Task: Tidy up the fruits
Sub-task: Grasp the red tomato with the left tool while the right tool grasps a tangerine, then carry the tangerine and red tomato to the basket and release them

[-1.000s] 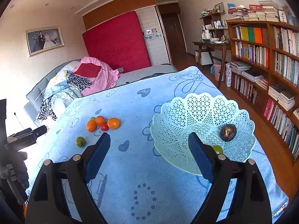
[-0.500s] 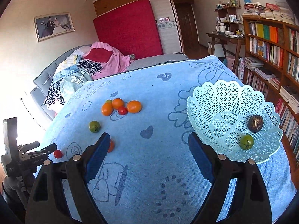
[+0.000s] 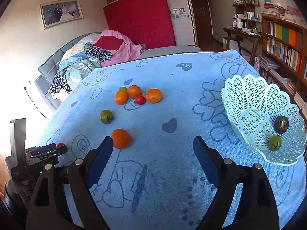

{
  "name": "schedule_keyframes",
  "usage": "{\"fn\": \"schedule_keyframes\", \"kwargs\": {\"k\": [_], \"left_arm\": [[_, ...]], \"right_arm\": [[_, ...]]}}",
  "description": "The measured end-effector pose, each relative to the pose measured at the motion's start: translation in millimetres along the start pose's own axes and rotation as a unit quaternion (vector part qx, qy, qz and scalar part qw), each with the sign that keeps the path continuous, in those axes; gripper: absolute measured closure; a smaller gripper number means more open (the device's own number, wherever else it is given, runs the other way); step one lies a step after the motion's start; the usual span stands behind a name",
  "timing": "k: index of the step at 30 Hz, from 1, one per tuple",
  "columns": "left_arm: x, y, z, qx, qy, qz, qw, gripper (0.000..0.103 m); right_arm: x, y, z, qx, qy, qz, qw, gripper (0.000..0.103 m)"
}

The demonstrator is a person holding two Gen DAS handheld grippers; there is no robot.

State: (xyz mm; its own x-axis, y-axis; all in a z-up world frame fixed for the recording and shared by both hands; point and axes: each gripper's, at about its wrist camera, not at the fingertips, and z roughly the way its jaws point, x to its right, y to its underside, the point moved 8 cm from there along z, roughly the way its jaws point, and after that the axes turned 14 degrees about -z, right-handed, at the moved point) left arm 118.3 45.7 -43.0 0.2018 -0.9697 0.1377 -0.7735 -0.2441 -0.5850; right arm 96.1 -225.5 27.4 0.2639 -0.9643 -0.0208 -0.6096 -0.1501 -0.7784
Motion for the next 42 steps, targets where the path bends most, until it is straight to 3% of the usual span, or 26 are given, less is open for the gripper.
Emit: {"fn": "schedule_keyframes", "kwargs": {"k": [7,18,24,37,42], "left_arm": [[5.3,-1.3,-4.0,0.001,0.027,0.005,0.9996,0.074],[5.9,-16.7,-24.0,0.034,0.031,0.01,0.9989,0.074],[6.5,-20.2,-25.4,0.039,0.03,0.013,0.9987,0.074],[7.6,-19.5,-17.6,0.032,0.027,0.011,0.9991,0.074],[9.9,-20.6,-19.0,0.034,0.029,0.013,0.9989,0.074]], "right_arm": [[-18.4,-0.2,21.2,-0.019,-0.021,-0.008,1.0,0.016],[-52.9,-3.6,59.4,-0.045,-0.06,-0.031,0.997,0.016],[-56.5,-4.7,81.8,-0.057,-0.061,-0.036,0.996,0.017],[-63.1,3.9,114.3,-0.084,-0.073,-0.055,0.992,0.065],[-61.8,4.2,111.0,-0.082,-0.074,-0.053,0.992,0.065]]}}
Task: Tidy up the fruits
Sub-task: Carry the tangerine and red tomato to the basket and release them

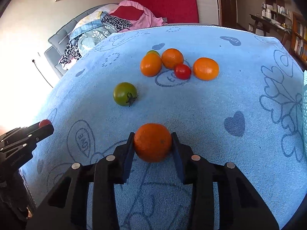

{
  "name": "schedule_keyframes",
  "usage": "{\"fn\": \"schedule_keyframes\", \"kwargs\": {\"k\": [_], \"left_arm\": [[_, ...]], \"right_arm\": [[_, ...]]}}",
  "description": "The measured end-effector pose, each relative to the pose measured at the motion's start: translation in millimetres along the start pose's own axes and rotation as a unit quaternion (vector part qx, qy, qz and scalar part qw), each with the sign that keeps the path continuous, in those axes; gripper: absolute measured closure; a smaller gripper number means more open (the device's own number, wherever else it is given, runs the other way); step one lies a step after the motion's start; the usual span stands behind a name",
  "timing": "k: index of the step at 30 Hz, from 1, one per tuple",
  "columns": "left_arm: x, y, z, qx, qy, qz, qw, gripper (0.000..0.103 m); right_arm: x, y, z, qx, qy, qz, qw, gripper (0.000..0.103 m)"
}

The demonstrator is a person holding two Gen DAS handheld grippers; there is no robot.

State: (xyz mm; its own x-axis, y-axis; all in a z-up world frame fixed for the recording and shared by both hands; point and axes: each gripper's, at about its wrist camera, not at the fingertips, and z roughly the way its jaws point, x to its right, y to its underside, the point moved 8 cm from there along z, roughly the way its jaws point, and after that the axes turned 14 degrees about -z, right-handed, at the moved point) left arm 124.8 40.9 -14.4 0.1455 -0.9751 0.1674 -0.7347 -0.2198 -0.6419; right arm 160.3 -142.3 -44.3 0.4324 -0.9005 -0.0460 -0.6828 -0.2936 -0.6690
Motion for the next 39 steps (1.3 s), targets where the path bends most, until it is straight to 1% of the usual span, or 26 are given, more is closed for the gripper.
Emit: {"fn": "schedule_keyframes", "kwargs": {"k": [8,13,21,29,33,39], "left_arm": [[11.7,-3.1,-8.7,0.01,0.008,0.008,0.9999,0.074],[22.9,-5.7,-14.4,0.017,0.014,0.016,0.9996,0.074],[50.0,-14.8,-29.6,0.036,0.032,0.036,0.9982,0.074],[90.2,-23.8,-42.6,0.052,0.054,0.061,0.9953,0.074],[115.9,-26.6,-48.8,0.06,0.069,0.077,0.9928,0.074],[158.2,-26.1,-56.6,0.068,0.095,0.105,0.9876,0.074]], "right_arm": [[3.6,-0.5,-19.7,0.019,0.002,0.011,1.0,0.065],[10.7,-5.9,-44.4,0.045,0.009,0.023,0.999,0.065],[33.4,-11.5,-94.3,0.095,0.037,0.042,0.994,0.065],[74.5,-2.9,-142.5,0.133,0.079,0.075,0.985,0.065],[102.5,11.4,-165.4,0.144,0.11,0.099,0.978,0.065],[148.8,38.8,-194.8,0.147,0.157,0.137,0.967,0.065]]}}
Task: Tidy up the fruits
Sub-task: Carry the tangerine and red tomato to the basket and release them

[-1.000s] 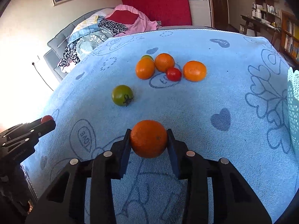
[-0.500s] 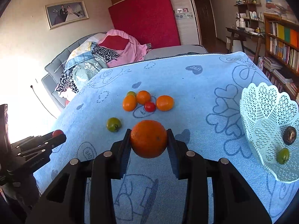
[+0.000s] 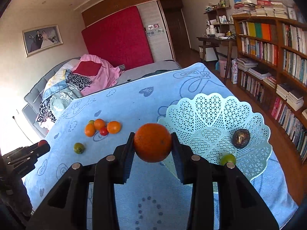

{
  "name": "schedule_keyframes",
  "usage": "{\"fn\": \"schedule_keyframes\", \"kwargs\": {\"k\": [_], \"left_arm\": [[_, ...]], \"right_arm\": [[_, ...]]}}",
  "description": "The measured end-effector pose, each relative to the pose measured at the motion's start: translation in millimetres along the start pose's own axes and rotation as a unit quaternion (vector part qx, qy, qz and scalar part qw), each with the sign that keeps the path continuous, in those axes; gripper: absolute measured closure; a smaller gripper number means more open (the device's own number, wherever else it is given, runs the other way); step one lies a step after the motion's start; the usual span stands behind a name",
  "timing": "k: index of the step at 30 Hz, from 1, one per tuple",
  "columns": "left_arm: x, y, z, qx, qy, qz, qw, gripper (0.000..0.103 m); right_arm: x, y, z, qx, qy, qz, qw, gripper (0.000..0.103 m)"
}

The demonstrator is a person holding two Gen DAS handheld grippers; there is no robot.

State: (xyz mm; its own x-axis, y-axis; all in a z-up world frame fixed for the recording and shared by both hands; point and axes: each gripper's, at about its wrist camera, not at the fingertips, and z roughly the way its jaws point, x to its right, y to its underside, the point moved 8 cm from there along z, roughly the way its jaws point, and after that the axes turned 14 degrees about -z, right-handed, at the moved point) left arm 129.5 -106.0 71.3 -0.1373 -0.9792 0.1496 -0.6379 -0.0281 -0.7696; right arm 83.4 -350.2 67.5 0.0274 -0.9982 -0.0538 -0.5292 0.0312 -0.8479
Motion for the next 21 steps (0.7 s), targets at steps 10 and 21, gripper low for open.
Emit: {"fn": "schedule_keyframes", "kwargs": {"k": [10,21], "left_arm": [[66.6,-2.1,5.4,0.001,0.04,0.047,0.9981,0.074],[124.5,1.2,19.3,-0.015,0.076,0.077,0.9939,0.074]], "right_arm": [[77.6,23.3,-9.5,-0.017,0.066,0.027,0.997,0.065],[109.3,45.0,-1.9,-0.043,0.093,0.037,0.994,0.065]]}}
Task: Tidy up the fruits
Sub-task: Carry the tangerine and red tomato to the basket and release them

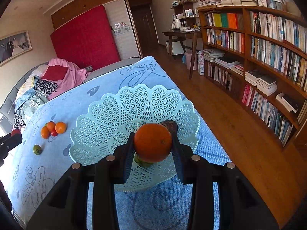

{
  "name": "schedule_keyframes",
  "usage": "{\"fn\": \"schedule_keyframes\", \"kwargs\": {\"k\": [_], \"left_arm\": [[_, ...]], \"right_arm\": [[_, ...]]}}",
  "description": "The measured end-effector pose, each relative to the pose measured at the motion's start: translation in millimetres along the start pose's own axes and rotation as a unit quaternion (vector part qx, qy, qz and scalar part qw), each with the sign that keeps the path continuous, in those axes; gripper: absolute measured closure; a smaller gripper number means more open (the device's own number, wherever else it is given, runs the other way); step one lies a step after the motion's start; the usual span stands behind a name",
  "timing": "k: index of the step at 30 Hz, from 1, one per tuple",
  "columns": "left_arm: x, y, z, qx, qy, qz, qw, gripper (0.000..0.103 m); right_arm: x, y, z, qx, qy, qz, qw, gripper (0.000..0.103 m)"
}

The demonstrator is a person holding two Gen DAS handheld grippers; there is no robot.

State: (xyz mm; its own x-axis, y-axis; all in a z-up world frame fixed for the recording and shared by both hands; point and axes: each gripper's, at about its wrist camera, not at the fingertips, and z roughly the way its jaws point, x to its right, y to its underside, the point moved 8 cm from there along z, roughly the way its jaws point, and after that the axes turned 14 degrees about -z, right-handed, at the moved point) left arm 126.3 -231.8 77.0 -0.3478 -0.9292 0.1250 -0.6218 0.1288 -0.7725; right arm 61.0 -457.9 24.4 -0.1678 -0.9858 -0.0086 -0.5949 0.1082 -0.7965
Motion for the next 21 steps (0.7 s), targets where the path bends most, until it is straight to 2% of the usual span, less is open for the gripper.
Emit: {"fn": "schedule_keyframes", "kwargs": {"k": [9,11,13,21], "left_arm": [[34.9,-3.1,15.8,-0.009,0.025,0.02,0.9995,0.074],[40.4,-4.2,19.1,-0.01,0.028,0.023,0.9993,0.074],[45.7,-5.3,21.9,-0.011,0.032,0.025,0.9991,0.074],[64.5,-9.2,29.9,-0.015,0.051,0.032,0.9981,0.074]], "right_arm": [[0.9,4.7,5.1,-0.01,-0.002,0.005,1.0,0.065],[3.1,4.5,4.9,-0.008,-0.002,0.009,1.0,0.062],[5.6,2.5,2.4,-0.001,0.0,0.013,1.0,0.052],[11.3,-1.5,-4.5,0.015,0.004,0.025,1.0,0.052]]}}
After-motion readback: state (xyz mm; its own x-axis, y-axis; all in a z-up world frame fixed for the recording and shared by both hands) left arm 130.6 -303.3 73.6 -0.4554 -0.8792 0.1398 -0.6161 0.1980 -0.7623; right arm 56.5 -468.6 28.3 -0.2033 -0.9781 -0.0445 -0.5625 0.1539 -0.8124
